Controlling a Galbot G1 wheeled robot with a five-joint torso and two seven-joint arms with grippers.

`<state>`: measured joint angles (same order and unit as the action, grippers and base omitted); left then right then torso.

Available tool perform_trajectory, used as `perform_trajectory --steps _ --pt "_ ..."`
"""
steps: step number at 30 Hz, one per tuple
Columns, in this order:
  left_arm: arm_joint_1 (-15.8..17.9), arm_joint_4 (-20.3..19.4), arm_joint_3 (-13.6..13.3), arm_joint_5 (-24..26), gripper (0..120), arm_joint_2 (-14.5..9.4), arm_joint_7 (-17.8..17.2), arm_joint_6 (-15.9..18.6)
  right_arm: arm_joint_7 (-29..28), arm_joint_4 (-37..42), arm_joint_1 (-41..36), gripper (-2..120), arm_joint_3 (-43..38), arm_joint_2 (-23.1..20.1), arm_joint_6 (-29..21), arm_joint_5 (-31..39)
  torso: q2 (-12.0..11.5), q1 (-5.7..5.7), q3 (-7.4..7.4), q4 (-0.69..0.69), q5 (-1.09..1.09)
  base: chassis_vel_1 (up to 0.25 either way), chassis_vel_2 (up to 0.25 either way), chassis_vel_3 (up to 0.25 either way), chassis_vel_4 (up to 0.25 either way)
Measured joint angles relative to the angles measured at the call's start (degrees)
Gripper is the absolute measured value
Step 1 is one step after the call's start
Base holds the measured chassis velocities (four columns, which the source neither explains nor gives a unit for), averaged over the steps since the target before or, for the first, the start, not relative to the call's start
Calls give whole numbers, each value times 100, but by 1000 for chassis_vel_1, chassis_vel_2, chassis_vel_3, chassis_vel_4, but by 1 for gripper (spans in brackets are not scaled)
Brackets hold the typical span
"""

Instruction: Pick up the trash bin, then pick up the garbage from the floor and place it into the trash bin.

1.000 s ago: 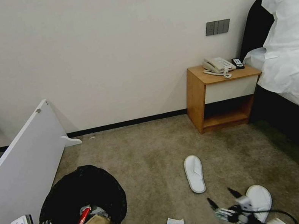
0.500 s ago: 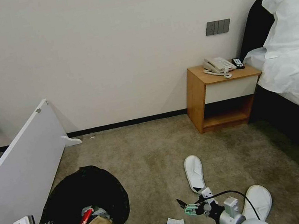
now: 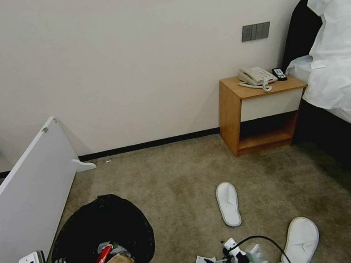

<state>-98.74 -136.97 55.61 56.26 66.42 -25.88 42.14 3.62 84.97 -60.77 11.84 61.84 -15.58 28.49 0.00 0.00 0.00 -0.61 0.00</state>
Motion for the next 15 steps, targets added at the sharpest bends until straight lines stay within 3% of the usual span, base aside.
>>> perform_trajectory --steps 15 --pt "48 58 16 -3 2 -34 29 0 -158 -682 527 100 592 644 -628 -150 0 0 0 0 0 0 0 0 0"
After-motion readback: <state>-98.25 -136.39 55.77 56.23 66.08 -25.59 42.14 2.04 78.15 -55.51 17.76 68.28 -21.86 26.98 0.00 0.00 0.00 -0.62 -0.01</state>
